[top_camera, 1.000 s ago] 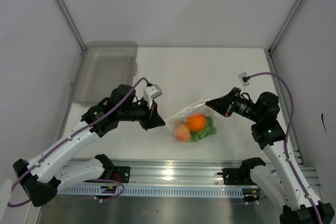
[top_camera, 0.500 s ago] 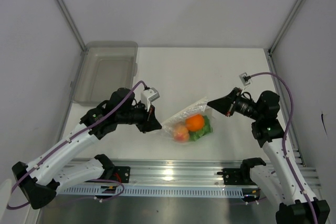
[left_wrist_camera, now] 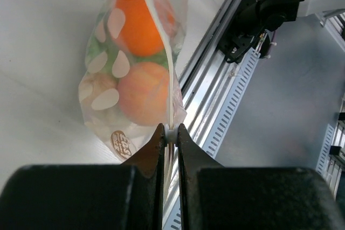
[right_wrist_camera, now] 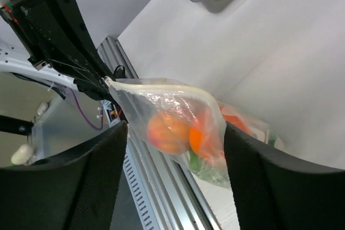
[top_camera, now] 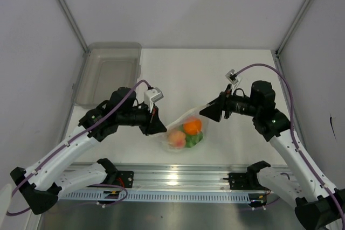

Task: Place the food in the zip-top bag and seal the zipper
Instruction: Zip the zipper food storage bag at the center of the board.

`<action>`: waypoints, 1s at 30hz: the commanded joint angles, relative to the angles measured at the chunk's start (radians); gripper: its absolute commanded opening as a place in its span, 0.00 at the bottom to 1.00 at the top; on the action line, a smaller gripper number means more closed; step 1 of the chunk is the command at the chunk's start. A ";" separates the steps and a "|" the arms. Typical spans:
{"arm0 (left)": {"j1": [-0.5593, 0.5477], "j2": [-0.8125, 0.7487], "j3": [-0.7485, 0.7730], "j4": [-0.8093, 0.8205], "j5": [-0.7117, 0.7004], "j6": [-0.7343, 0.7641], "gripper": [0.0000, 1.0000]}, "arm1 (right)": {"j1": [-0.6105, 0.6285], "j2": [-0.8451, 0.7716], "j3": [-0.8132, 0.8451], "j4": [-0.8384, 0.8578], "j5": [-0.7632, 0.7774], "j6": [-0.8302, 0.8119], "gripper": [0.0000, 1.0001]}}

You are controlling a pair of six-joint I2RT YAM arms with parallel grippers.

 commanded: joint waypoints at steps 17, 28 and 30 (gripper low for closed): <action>0.009 0.013 0.078 -0.010 0.109 0.037 0.01 | 0.385 0.419 0.478 -0.289 -0.045 -0.474 0.77; 0.009 0.004 0.083 -0.021 0.109 0.049 0.01 | 0.408 0.558 0.538 -0.357 -0.180 -0.535 0.58; 0.009 0.001 0.083 -0.024 0.107 0.051 0.01 | 0.413 0.568 0.543 -0.365 -0.194 -0.546 0.53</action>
